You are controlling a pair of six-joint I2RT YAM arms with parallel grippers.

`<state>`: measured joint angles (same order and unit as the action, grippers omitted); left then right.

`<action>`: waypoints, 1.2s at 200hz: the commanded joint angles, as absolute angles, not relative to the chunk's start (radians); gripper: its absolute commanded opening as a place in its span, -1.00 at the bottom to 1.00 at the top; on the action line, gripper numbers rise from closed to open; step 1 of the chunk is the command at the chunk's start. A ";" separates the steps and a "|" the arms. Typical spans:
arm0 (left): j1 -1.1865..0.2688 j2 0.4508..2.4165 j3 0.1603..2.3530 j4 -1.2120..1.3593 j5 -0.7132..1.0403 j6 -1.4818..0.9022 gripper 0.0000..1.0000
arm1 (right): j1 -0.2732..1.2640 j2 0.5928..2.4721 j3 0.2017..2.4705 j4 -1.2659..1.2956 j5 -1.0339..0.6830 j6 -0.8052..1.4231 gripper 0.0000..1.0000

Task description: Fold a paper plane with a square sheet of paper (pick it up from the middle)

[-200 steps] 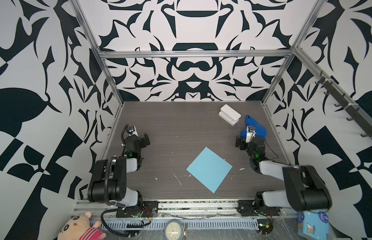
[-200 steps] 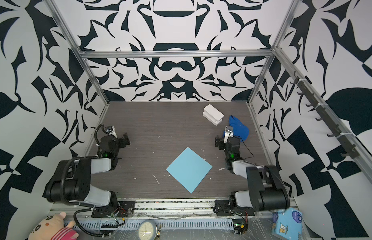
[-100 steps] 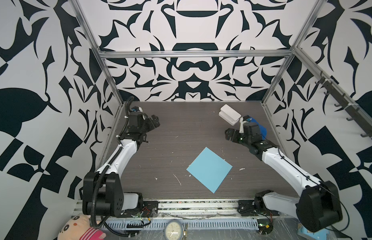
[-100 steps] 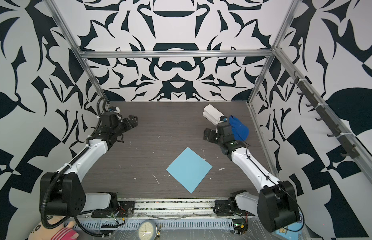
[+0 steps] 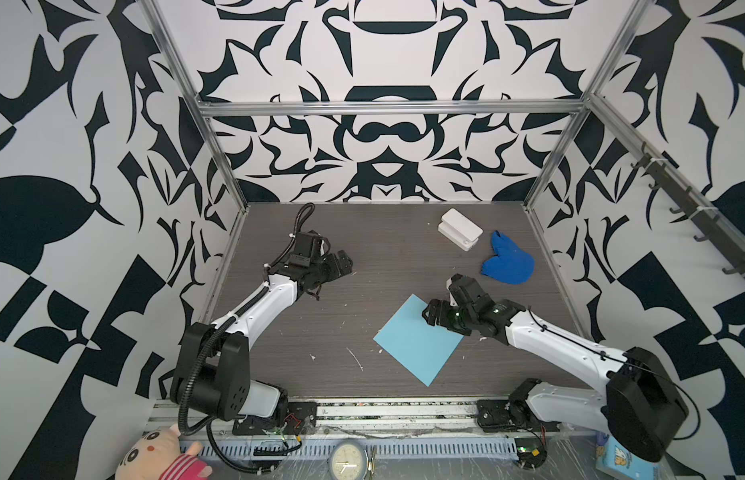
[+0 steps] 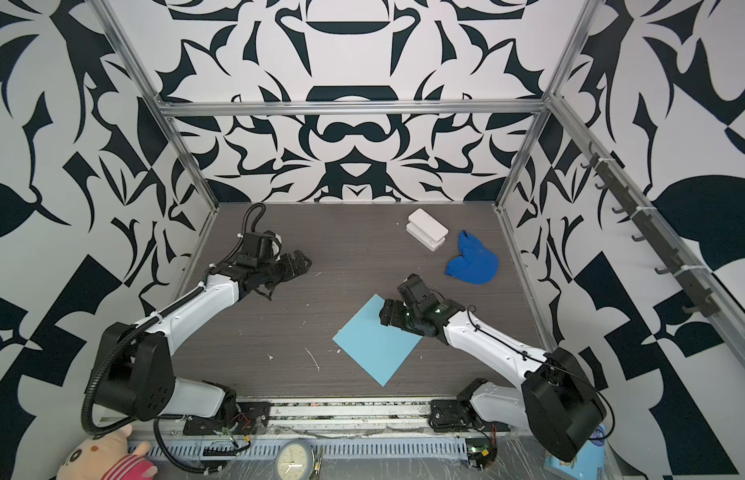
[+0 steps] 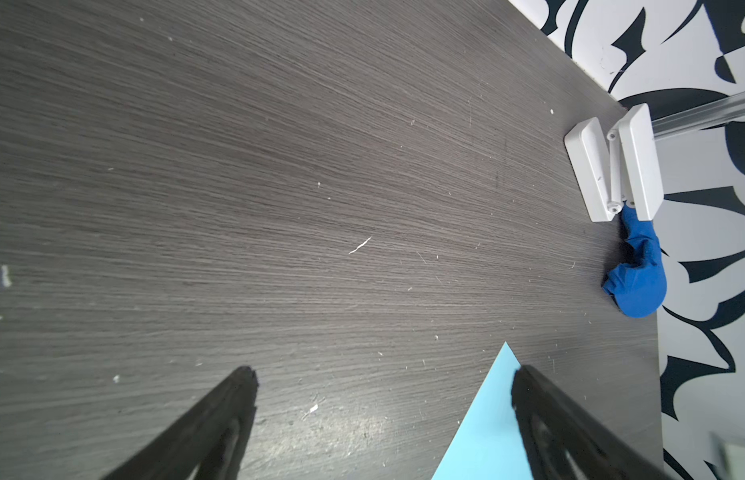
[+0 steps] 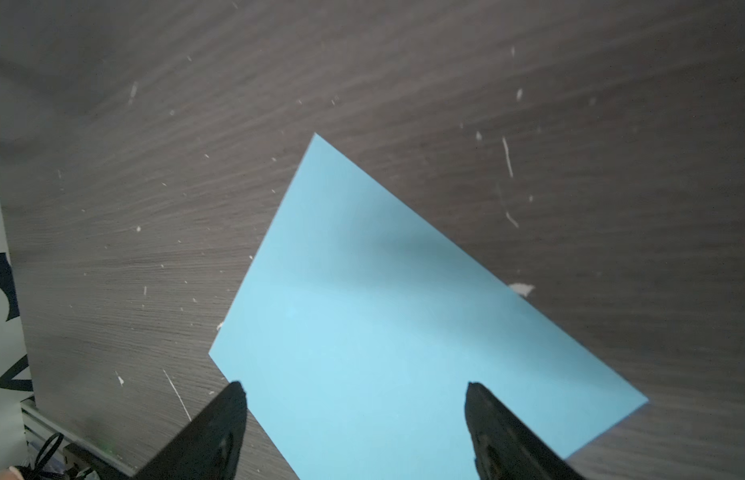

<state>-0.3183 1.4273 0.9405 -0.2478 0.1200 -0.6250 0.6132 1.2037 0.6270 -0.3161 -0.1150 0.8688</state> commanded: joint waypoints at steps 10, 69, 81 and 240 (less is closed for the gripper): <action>-0.319 1.443 0.945 -0.266 0.117 -0.629 0.99 | 0.635 1.244 0.611 -0.226 -0.108 0.961 0.70; -0.318 1.433 0.945 -0.305 0.083 -0.607 0.99 | 0.638 1.490 0.735 -0.176 -0.064 0.856 0.70; -0.318 1.427 0.943 -0.314 0.070 -0.606 0.99 | 0.634 1.569 0.802 -0.175 -0.060 0.825 0.69; -0.504 1.717 1.283 -0.727 -0.075 -0.571 0.99 | 0.496 1.749 1.222 -0.180 -0.134 0.681 0.63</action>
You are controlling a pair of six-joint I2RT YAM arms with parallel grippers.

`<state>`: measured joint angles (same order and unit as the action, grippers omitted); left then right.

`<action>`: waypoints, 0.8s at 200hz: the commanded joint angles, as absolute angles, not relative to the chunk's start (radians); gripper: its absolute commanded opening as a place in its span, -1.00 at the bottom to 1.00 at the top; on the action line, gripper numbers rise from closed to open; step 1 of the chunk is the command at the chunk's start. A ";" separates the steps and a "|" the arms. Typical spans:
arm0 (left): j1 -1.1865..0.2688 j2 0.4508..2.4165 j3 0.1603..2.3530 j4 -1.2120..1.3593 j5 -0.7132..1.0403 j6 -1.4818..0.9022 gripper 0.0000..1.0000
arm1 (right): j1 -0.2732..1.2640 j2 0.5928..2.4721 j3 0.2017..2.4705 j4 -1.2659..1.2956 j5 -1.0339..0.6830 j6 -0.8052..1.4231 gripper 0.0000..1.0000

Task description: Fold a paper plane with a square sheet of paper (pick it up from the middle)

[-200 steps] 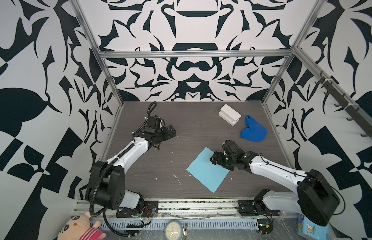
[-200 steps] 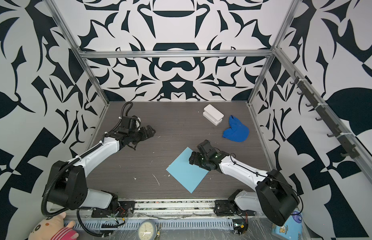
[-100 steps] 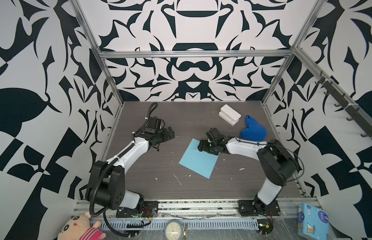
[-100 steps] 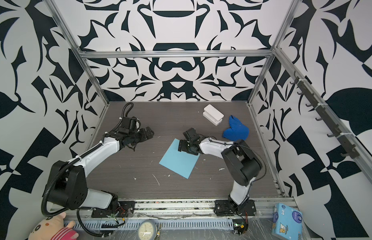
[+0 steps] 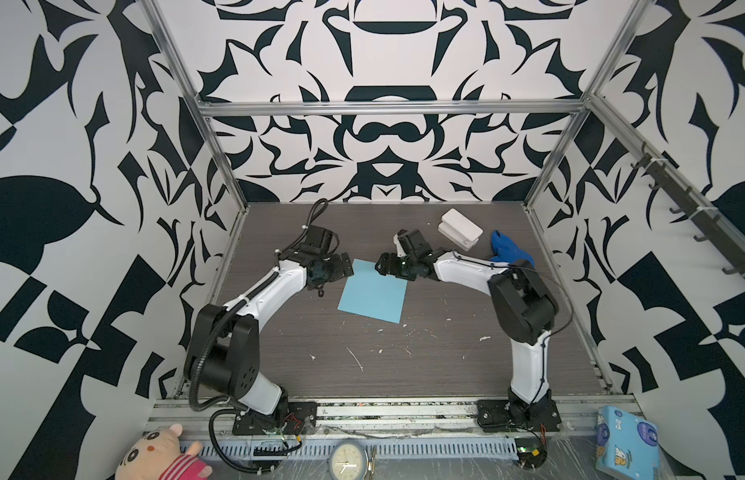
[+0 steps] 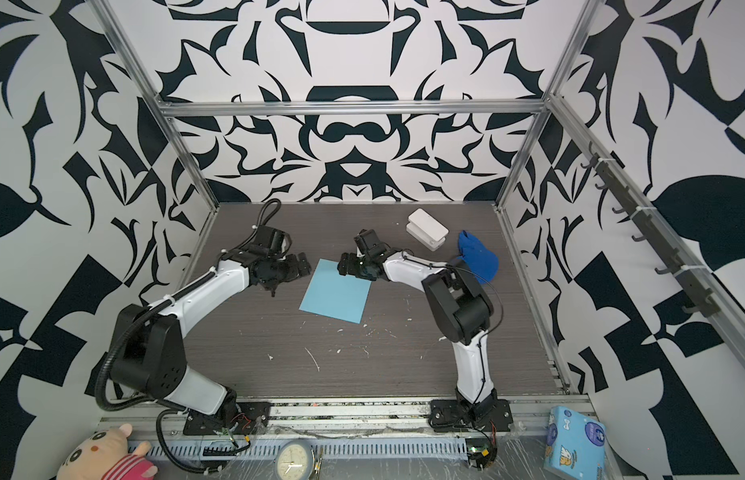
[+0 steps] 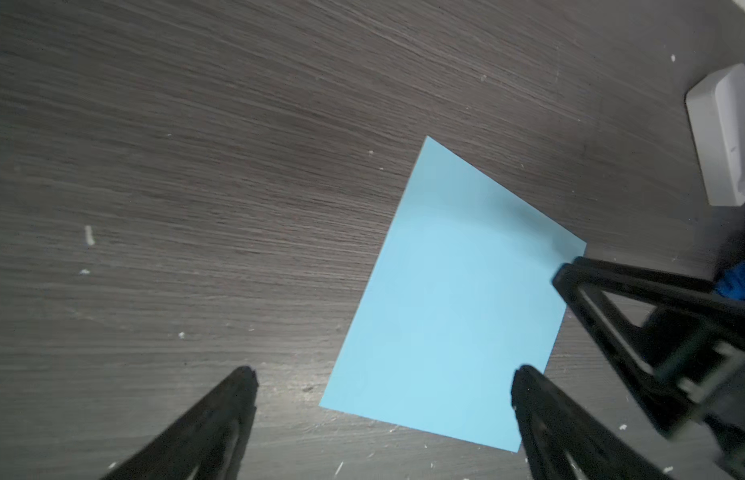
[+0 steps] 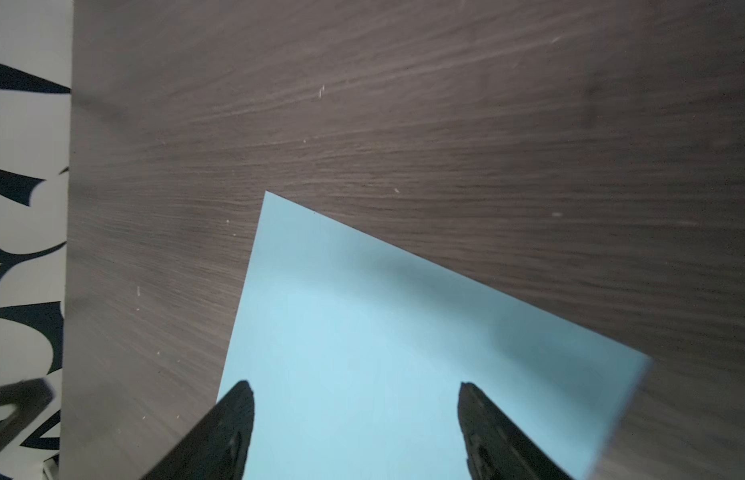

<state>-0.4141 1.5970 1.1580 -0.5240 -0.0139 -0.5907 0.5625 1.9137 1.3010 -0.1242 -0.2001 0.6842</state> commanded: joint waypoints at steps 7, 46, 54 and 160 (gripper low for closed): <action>-0.532 1.773 1.347 -0.777 -0.076 -0.551 0.99 | 0.478 1.719 1.188 -0.190 -0.121 0.684 0.63; -0.637 2.006 1.598 -0.941 -0.099 -0.506 0.99 | 0.410 1.610 1.068 -0.223 -0.094 0.684 0.64; -0.645 2.041 1.630 -0.951 -0.100 -0.495 0.99 | 0.404 1.593 1.053 -0.224 -0.097 0.684 0.64; -0.647 2.269 1.851 -1.101 -0.100 -0.310 0.99 | 0.397 1.526 0.984 -0.208 -0.118 0.699 0.64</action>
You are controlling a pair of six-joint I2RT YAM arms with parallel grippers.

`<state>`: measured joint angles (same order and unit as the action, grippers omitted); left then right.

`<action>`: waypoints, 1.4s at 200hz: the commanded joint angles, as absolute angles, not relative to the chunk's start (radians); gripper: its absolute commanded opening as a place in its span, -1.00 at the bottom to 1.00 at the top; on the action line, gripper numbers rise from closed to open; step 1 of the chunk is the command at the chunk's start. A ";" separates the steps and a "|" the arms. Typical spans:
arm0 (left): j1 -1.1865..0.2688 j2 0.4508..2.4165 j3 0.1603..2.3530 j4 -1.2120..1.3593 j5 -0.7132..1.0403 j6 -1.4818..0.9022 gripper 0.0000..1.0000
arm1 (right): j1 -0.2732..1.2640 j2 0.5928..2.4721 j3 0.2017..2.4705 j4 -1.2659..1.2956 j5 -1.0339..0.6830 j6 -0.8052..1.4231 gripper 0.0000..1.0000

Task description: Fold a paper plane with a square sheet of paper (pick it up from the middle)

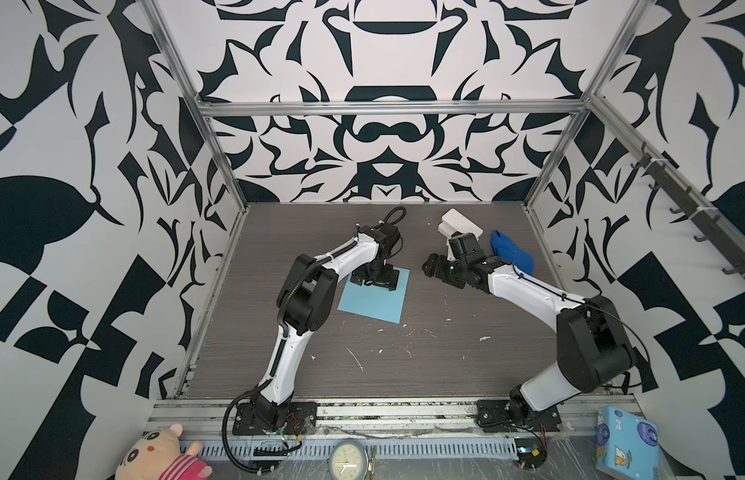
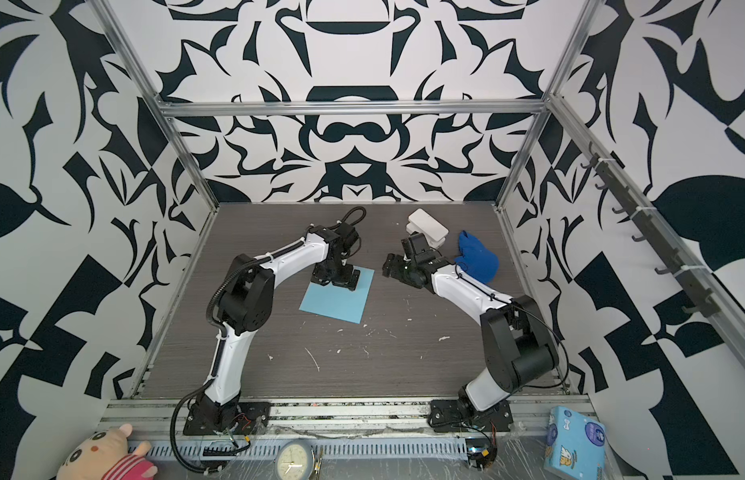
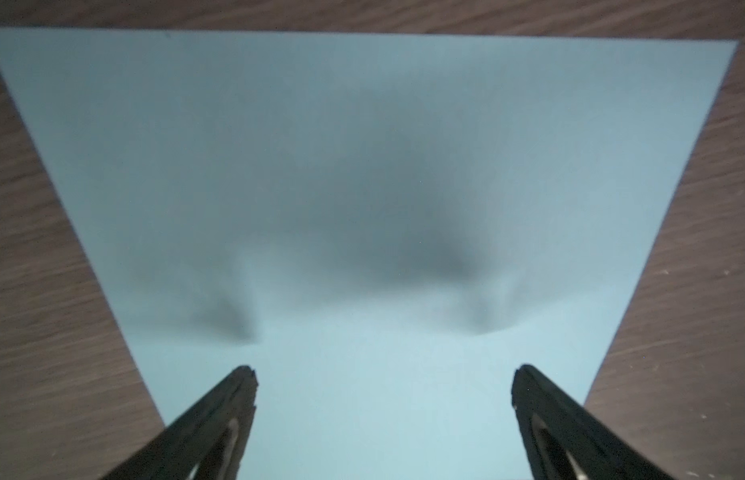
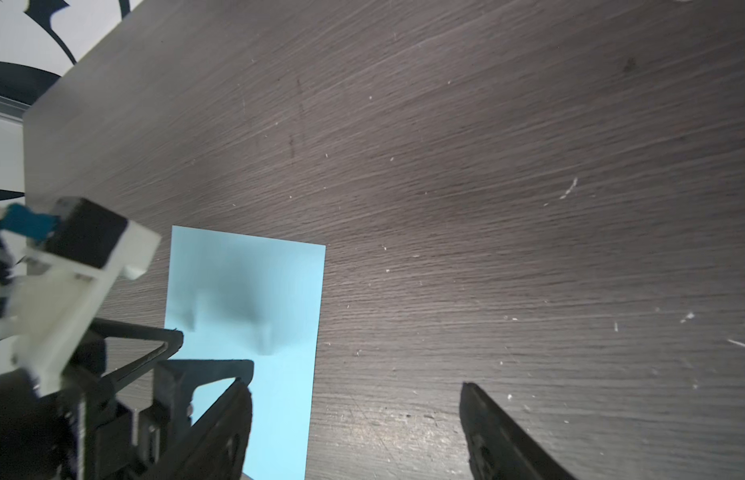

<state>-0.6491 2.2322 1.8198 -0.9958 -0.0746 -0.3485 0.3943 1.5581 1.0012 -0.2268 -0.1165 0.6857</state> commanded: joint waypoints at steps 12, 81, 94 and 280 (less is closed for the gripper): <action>-0.647 2.283 1.864 -1.106 -0.103 -0.310 0.99 | 0.397 1.522 0.977 -0.204 -0.117 0.704 0.64; -0.647 2.333 1.845 -1.091 -0.124 -0.365 0.96 | 0.397 1.511 0.971 -0.203 -0.104 0.714 0.63; -0.648 2.349 1.833 -1.091 -0.124 -0.374 0.95 | 0.397 1.510 0.972 -0.201 -0.103 0.717 0.63; -0.589 2.301 1.667 -0.952 -0.026 -0.382 0.36 | 0.397 1.507 0.969 -0.193 -0.095 0.752 0.61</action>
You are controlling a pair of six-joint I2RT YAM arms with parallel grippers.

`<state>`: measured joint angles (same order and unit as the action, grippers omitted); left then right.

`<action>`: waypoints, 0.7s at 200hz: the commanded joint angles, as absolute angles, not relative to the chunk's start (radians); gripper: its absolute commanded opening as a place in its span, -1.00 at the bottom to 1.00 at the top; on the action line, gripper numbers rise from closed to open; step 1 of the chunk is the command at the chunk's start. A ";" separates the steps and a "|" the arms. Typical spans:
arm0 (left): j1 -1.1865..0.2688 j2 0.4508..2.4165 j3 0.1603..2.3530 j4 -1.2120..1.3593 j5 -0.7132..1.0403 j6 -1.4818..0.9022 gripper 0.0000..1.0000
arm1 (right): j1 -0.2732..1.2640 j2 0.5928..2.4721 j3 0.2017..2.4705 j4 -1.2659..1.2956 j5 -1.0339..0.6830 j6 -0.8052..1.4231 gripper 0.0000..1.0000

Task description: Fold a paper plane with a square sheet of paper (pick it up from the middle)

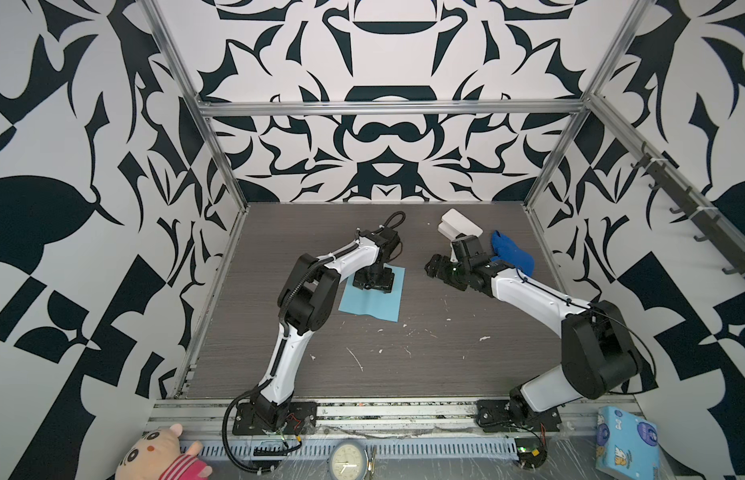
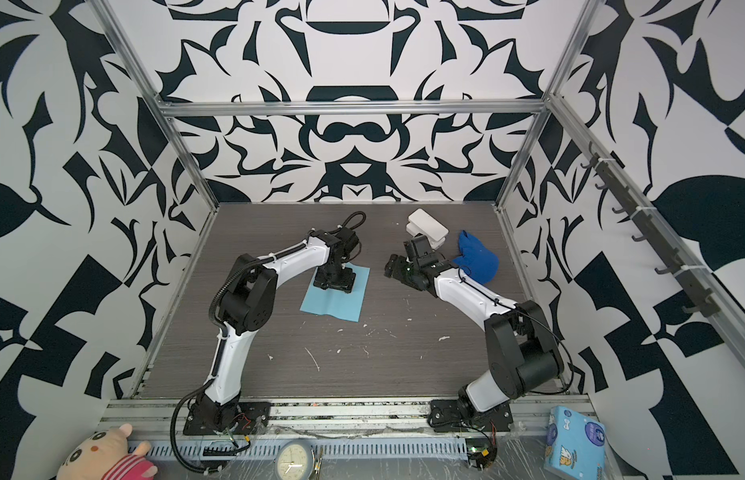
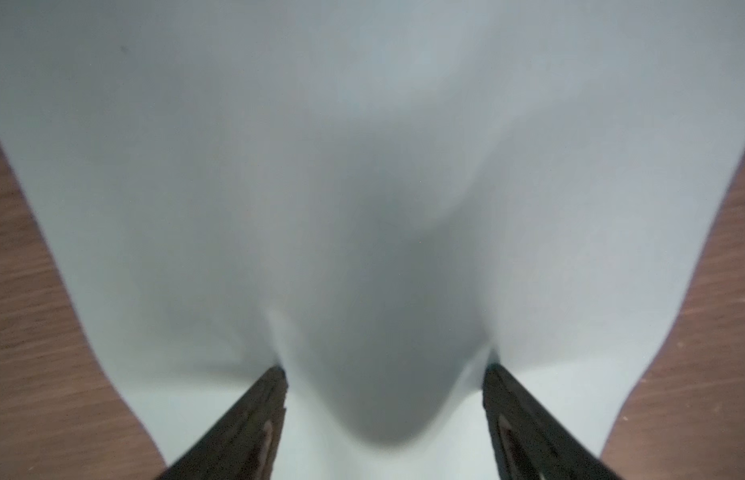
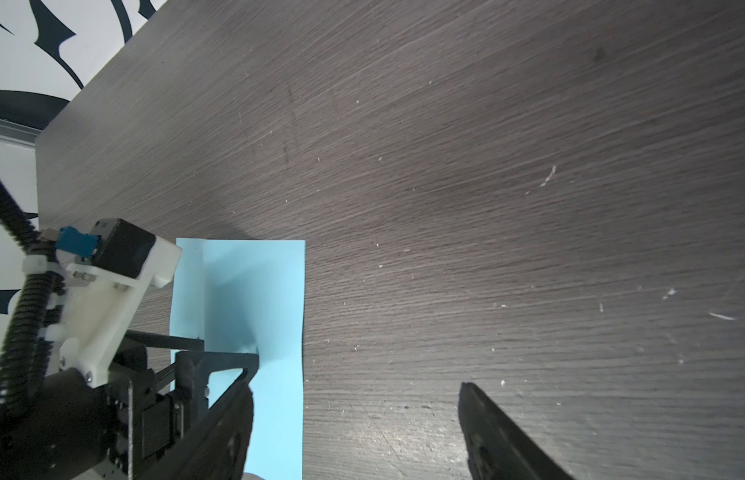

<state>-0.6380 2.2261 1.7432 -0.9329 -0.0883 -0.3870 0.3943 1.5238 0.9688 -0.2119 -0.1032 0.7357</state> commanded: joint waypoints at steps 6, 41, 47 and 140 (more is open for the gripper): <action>-0.583 2.280 1.666 -0.942 0.003 -0.382 0.25 | 0.397 1.507 0.969 -0.193 -0.096 0.755 0.61; -0.538 2.089 1.614 -0.832 0.197 -0.421 -0.30 | 0.399 1.498 0.970 -0.193 -0.097 0.762 0.61; -0.530 2.056 1.598 -0.819 0.232 -0.430 -0.34 | 0.399 1.497 0.970 -0.193 -0.095 0.762 0.61; -0.410 1.882 1.272 -0.354 0.641 -0.660 -0.37 | 0.410 1.616 1.046 -0.131 -0.385 0.617 0.60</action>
